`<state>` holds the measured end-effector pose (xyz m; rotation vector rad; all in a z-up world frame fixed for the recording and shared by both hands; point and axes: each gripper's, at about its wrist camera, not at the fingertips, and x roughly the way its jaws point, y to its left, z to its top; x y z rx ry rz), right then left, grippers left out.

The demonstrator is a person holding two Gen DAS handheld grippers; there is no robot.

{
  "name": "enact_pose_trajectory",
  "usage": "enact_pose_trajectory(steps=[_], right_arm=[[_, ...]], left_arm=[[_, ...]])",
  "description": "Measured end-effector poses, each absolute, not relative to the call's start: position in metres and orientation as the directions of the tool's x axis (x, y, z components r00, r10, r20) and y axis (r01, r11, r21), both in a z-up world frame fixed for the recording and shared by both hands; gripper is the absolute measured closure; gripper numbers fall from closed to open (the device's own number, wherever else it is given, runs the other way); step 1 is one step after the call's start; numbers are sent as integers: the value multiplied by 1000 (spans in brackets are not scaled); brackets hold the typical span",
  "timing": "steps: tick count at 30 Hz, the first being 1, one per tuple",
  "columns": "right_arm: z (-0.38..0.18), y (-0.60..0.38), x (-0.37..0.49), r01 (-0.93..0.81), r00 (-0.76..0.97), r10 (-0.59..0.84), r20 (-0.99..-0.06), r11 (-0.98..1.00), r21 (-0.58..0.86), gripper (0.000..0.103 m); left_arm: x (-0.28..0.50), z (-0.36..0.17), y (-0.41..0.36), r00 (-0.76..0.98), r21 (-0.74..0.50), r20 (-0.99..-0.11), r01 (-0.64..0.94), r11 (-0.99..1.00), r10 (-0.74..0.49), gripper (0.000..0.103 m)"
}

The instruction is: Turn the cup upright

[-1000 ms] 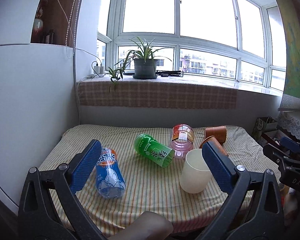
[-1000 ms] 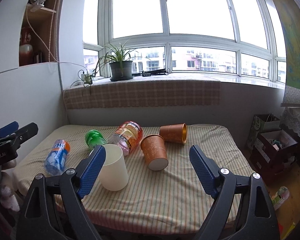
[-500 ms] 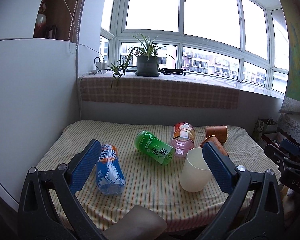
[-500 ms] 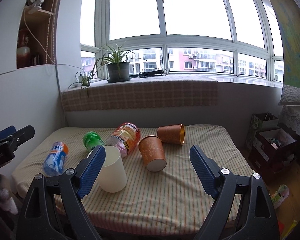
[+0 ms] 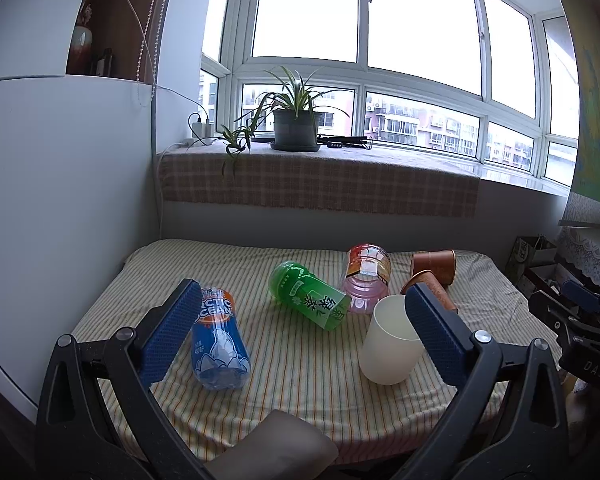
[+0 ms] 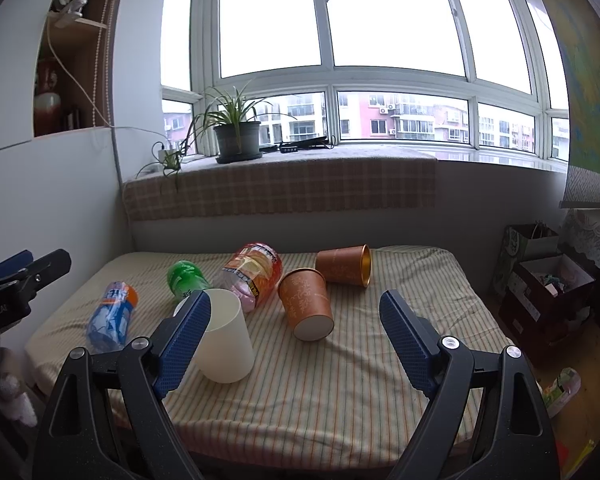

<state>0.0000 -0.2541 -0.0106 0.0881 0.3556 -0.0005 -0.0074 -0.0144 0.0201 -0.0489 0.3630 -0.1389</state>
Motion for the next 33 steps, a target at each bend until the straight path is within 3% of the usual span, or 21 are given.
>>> enact_pose_trajectory(steps=[33], right_arm=[[-16, -256, 9, 7, 920, 35, -390, 994, 105, 17]], left_arm=[[-2, 15, -10, 925, -68, -357, 110, 992, -127, 0]])
